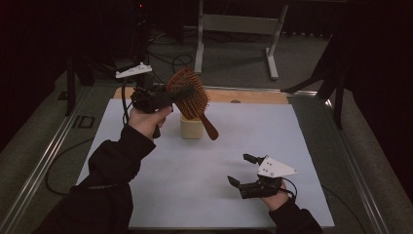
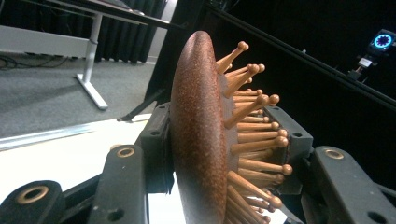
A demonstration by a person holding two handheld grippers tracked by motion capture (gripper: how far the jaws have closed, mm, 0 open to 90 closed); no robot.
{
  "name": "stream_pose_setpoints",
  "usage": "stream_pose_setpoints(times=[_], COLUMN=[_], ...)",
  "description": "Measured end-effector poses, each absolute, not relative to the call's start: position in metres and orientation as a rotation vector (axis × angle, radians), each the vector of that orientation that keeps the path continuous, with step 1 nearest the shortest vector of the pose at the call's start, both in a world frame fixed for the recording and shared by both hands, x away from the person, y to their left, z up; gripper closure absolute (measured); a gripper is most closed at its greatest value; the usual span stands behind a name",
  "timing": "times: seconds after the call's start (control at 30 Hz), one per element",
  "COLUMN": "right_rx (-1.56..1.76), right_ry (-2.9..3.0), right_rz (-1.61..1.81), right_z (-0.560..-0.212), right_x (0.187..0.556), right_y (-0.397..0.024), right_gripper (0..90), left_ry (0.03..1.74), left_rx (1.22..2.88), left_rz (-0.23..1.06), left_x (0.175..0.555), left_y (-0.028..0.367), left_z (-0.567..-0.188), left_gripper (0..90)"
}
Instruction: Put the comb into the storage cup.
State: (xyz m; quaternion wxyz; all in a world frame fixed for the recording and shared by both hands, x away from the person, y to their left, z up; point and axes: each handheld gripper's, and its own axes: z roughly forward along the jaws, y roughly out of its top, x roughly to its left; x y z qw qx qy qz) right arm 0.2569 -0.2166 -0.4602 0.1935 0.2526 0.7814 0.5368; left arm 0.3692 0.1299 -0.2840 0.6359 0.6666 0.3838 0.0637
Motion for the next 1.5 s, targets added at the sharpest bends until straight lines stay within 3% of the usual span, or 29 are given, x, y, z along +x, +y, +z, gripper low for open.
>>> stream_pose_setpoints(times=[0.6,1.5], right_rx=[0.709,0.7], right_ry=[2.2,2.2], right_rz=[1.511,1.53], right_z=[-0.461,-0.46], right_x=[0.257,0.257], right_y=[-0.218,-0.221], right_gripper=[10.2,10.2], left_ry=[0.951,1.073], left_rx=[1.478,1.47], left_rz=[0.244,0.324], left_x=[0.403,0.441], left_y=[0.147,0.152], left_z=[-0.273,-0.302], left_gripper=[51.6,51.6])
